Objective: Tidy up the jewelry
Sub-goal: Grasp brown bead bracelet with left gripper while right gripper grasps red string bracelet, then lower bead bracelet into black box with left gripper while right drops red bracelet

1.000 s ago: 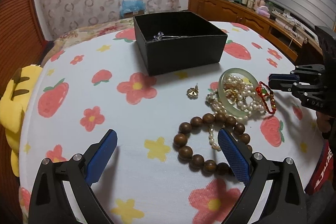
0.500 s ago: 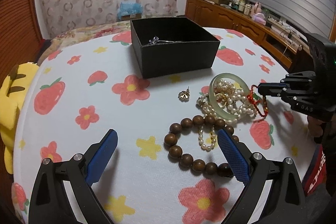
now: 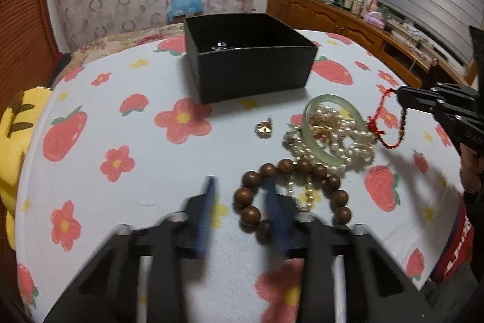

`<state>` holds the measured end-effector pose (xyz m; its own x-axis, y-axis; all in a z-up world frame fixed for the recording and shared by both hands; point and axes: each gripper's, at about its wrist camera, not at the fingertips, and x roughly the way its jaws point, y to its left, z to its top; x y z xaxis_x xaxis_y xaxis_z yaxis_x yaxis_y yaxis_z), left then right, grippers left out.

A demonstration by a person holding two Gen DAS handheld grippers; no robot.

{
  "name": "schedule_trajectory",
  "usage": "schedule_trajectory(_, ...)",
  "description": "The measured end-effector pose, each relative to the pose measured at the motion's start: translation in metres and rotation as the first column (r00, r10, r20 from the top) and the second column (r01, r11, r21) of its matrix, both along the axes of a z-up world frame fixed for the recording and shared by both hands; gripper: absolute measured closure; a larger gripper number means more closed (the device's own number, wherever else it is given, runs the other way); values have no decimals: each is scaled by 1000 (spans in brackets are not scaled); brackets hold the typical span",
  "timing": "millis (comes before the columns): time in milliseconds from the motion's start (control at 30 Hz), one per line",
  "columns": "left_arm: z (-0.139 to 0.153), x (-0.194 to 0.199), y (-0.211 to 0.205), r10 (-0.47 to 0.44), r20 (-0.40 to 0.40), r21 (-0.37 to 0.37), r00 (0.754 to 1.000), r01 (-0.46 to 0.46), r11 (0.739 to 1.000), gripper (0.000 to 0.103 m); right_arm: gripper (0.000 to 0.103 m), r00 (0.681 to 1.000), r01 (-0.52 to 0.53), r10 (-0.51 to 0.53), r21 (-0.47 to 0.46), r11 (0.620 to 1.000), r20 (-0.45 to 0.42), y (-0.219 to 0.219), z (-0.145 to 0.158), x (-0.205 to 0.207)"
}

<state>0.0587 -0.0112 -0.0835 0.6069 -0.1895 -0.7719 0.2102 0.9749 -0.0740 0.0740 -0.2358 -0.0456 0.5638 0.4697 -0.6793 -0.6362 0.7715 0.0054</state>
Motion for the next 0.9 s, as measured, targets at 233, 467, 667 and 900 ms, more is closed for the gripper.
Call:
schedule_trajectory(233,16,-3,2,16,40,-23,999,-15,1000,91,100,1000,-14,14,-2,1000,27,7,9,-5)
schedule_trajectory(467,52,-13,-4,18,152,-47,988,-11,999,91,100,997,-11,12,-21,1000,75,15,19,-8)
schedule_trajectory(667,74,-13,-8,8,206,-44,978,1,999,91,100,996,-11,13,-14,1000,89,20,25,-3)
schedule_trajectory(900,94,-8,-6,8,251,-47,968,4,999,91,100,996,4,-5,6,1000,86,26,26,6)
